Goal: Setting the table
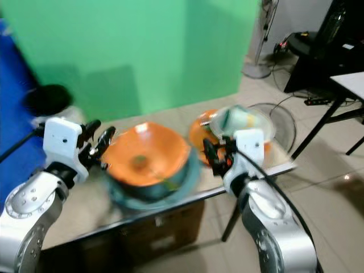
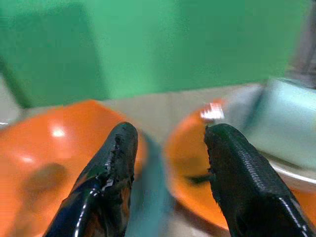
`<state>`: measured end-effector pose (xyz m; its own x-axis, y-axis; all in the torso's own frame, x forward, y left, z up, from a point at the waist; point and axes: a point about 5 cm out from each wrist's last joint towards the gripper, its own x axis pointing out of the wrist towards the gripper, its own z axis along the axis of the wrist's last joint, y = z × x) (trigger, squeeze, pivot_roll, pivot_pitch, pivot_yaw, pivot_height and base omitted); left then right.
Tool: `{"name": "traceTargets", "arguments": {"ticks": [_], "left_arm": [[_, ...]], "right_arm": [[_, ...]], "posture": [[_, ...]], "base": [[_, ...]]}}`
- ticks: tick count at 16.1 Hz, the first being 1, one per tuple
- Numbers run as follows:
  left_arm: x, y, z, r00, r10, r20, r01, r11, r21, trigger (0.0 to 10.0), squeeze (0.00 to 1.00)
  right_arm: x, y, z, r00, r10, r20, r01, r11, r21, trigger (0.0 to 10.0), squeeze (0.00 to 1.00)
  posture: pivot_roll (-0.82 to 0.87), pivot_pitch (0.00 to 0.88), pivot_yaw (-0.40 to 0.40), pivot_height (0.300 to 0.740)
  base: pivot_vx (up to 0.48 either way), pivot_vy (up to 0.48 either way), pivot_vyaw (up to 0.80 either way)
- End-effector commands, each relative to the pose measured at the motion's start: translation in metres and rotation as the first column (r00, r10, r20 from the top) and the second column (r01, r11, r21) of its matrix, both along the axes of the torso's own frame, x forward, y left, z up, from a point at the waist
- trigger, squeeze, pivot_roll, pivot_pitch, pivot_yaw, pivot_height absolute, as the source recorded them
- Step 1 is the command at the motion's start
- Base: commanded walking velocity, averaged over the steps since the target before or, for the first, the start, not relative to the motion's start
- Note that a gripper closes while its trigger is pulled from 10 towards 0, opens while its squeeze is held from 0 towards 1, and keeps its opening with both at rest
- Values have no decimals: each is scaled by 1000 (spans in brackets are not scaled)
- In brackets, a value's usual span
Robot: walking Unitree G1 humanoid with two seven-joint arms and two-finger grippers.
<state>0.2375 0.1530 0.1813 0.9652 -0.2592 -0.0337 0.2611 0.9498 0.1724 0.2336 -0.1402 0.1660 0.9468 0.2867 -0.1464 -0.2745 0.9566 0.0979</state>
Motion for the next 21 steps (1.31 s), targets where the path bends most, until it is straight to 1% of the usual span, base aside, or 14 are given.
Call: {"name": "traceTargets", "arguments": {"ticks": [1, 3, 4, 7, 8, 9, 12, 13, 14, 16, 18, 19, 20, 21], "left_arm": [[0, 3, 2, 1000, 18, 11, -18, 1000, 16, 10000, 0], [0, 0, 2, 1000, 13, 12, -13, 1000, 13, 10000, 0], [0, -1, 2, 1000, 7, 11, -7, 1000, 14, 10000, 0], [1, -4, 2, 1000, -4, 10, 4, 1000, 12, 10000, 0], [1, -6, 1, 1000, -17, 9, 17, 1000, 11, 10000, 0], [1, -6, 1, 1000, -17, 9, 17, 1000, 11, 10000, 0], [-4, -18, -5, 990, -135, -46, 136, 991, 9, 10000, 0], [-8, -23, -7, 979, -192, -72, 194, 981, 12, 10000, 0], [-14, -28, -9, 959, -262, -106, 266, 964, 24, 10000, 0], [-31, -36, -14, 882, -421, -212, 438, 898, 38, 10000, 0], [-39, -35, -16, 837, -474, -271, 504, 862, 48, 10000, 0], [-43, -35, -16, 822, -493, -285, 527, 848, 53, 10000, 0], [-46, -36, -16, 808, -510, -295, 549, 834, 62, 10000, 0], [-47, -36, -17, 804, -514, -298, 554, 830, 62, 10000, 0]], "right_arm": [[3, 6, 7, 998, 60, 13, -60, 998, 3, 10000, 0], [8, 8, 12, 995, 99, 6, -99, 995, 3, 10000, 0], [12, 10, 15, 993, 122, -1, -122, 993, -6, 10000, 1000], [23, 19, 18, 982, 188, -37, -189, 982, -26, 10000, 1000], [27, 23, 16, 966, 236, -107, -241, 970, -34, 10000, 1000], [27, 23, 16, 966, 236, -107, -241, 970, -34, 10000, 1000], [49, 34, 2, 897, 334, -289, -399, 894, -205, 10000, 1000], [55, 38, 3, 878, 357, -319, -434, 875, -213, 10000, 792], [60, 41, 3, 855, 379, -354, -469, 857, -215, 10000, 0], [67, 51, -3, 780, 463, -420, -578, 791, -201, 10000, 0], [74, 51, -8, 748, 445, -492, -604, 764, -228, 10000, 0], [76, 50, -9, 742, 424, -519, -600, 765, -234, 7882, 0], [77, 49, -11, 735, 404, -545, -596, 768, -235, 3490, 0], [78, 49, -13, 723, 393, -568, -601, 763, -238, 2510, 0]], "posture": [[151, 0, -6, 740], [150, 0, -4, 740], [149, 0, -4, 740], [144, 0, -1, 740], [144, 0, -1, 740], [144, 0, -1, 740], [132, 0, -3, 740], [130, 0, -5, 740], [130, 0, -6, 740], [138, 0, -17, 740], [144, 0, -26, 740], [145, 0, -29, 740], [145, 0, -32, 740], [146, 0, -32, 740]], "base": [[0, 0, 0], [0, 0, 0], [0, 0, 0], [0, 0, 0], [0, 0, 0], [0, 0, 0], [0, 0, 0], [0, 0, 0], [0, 0, 0], [0, 0, 0], [0, 0, 0], [0, 0, 0], [0, 0, 0], [0, 0, 0]]}}
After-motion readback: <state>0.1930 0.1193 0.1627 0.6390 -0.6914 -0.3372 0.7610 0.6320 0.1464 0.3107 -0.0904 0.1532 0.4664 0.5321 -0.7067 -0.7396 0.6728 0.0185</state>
